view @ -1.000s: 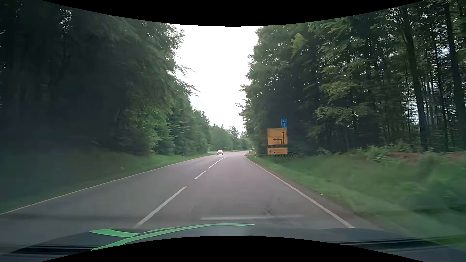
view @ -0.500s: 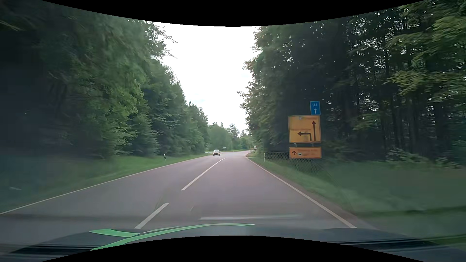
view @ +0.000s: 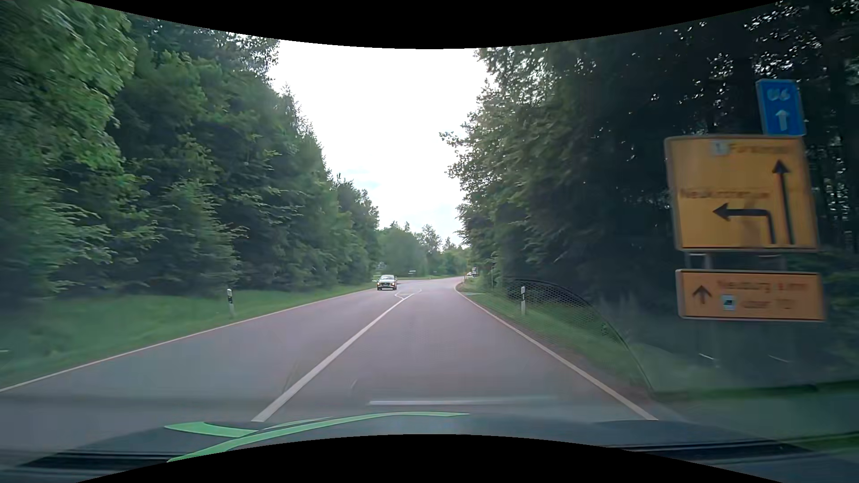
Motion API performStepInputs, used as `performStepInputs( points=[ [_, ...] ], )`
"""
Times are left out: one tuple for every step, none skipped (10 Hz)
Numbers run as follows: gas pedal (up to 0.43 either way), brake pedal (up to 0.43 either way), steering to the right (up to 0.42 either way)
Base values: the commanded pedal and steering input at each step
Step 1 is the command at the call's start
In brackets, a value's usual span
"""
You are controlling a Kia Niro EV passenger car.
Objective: Follow the waypoints while adhering to traffic rules and regulations
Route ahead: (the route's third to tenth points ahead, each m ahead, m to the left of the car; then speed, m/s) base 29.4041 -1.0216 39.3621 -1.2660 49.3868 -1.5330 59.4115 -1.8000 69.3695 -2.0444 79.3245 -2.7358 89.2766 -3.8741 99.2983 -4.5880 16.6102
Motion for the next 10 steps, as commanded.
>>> performStepInputs(
  points=[
    [0.000,0.128,0.000],
    [0.000,0.134,0.000],
    [0.000,0.140,0.000],
    [0.000,0.146,0.000],
    [0.000,0.152,0.000],
    [0.000,0.159,0.000],
    [0.000,0.165,0.000],
    [0.000,0.171,0.000],
    [0.000,0.171,0.000],
    [0.000,0.171,0.000]
  ],
)
